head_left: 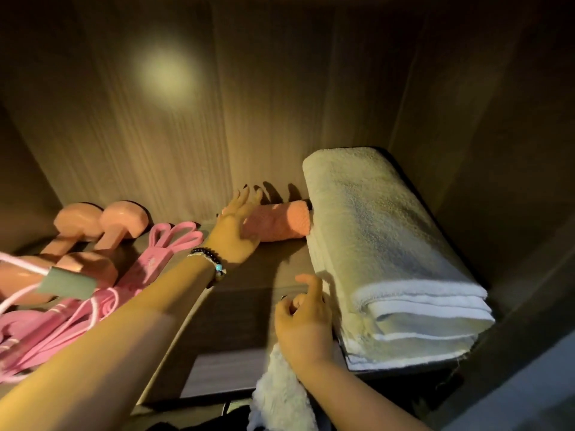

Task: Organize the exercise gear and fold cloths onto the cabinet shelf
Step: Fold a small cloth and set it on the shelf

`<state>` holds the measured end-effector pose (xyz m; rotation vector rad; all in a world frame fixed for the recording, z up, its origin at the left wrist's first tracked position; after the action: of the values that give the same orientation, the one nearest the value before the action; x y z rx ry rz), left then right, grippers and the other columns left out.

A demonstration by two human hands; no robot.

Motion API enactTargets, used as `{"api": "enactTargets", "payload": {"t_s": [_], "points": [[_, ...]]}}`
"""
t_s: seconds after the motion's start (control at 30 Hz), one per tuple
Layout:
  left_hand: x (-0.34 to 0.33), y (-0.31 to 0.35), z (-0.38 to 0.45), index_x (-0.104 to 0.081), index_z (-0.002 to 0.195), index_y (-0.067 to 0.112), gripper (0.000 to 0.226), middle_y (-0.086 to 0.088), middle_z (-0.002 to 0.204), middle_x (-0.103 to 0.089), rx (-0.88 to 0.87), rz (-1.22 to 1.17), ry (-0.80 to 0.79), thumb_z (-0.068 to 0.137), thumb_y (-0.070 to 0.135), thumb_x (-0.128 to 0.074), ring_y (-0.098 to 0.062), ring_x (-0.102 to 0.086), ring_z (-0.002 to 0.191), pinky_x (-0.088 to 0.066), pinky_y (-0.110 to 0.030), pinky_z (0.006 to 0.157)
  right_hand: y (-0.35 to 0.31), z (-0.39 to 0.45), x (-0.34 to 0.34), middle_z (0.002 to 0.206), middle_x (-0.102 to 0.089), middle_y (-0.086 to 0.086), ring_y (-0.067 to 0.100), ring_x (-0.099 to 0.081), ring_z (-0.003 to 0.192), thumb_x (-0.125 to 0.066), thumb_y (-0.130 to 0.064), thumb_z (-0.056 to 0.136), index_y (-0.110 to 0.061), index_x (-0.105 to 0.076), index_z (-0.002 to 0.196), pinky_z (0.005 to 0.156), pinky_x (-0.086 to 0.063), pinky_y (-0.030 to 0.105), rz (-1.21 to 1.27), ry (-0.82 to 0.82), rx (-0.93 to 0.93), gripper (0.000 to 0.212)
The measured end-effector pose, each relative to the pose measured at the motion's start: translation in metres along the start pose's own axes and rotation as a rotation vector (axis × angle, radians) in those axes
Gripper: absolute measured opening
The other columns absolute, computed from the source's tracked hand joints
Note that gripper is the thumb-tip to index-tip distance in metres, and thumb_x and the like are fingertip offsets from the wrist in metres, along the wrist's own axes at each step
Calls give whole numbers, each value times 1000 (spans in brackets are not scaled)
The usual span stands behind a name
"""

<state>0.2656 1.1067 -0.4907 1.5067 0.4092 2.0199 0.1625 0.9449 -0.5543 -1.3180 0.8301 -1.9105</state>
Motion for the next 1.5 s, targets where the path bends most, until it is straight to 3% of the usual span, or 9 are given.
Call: {"api": "enactTargets", "payload": {"t_s": [0.27,0.37,0.43,0.63,0.73,0.87,1.03,1.23,1.5], "points": [[15,37,-140,-57,121,23,59,8,130,-59,235,-834,265,83,-21,-51,-8,-50,128,-45,-25,101,0,-3,9,95,-61,2,16,-53,83,-61,-16,90,-15,-53,113,70,-42,25,109,-197,-220,24],[5,58,-192,-64,113,18,51,5,113,-71,285,-952,270,84,-21,-48,-8,-61,114,-51,-15,84,-15,-21,41,83,-64,6,22,-64,81,-65,-17,86,-22,-57,97,71,-54,31,239,-127,-194,15],[-1,75,-222,-64,112,16,45,2,111,-72,311,-999,242,86,-18,-50,-10,-64,110,-51,-16,80,-26,-39,65,75,-67,4,12,-65,69,-67,-20,85,-27,-56,95,57,-49,16,310,-95,-154,17],[-16,136,-298,-65,115,23,50,8,112,-71,277,-889,111,66,25,-71,-8,-64,108,-50,-22,90,-55,-86,117,75,-64,0,7,-57,64,-58,-47,89,-23,-56,98,62,-39,27,396,-207,-192,25],[-26,152,-329,-69,108,31,39,11,105,-73,333,-864,79,73,13,-71,-7,-68,99,-52,-19,79,-67,-115,127,82,-57,5,17,-53,75,-59,-37,89,-18,-58,100,69,-38,32,620,-428,-341,22],[-30,159,-359,-72,104,21,27,5,97,-75,373,-898,26,86,1,-67,-9,-70,88,-51,-17,68,-70,-150,147,89,-61,3,13,-57,75,-60,6,78,-20,-61,111,70,-47,28,534,-666,-186,42],[-20,148,-373,-67,90,2,7,-7,78,-72,495,-1055,176,83,-1,-66,-15,-67,66,-51,-23,55,-51,-183,154,102,-66,-2,12,-62,86,-66,-3,81,-20,-66,108,80,-52,29,125,-754,52,32],[-11,135,-380,-65,83,13,25,10,75,-70,455,-777,272,70,-4,-78,1,-63,67,-48,-11,58,-23,-194,158,82,-67,-9,7,-62,78,-59,-14,90,-30,-66,83,74,-52,34,21,-562,142,19],[-16,115,-383,-69,75,31,18,1,88,-64,356,-523,87,72,20,-83,-2,-62,80,-47,-17,70,-28,-183,178,95,-60,-17,-2,-55,89,-52,-17,94,-28,-61,98,73,-41,11,-64,-250,354,15]]}}
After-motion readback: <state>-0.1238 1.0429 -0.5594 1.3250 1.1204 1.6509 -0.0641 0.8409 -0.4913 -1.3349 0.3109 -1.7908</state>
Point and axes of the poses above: each hand's wrist, its own z-axis towards the middle knuckle, its own x-axis out of the back of the hand, y = z × x, the point moved 6 cm from there along z, towards the middle knuckle
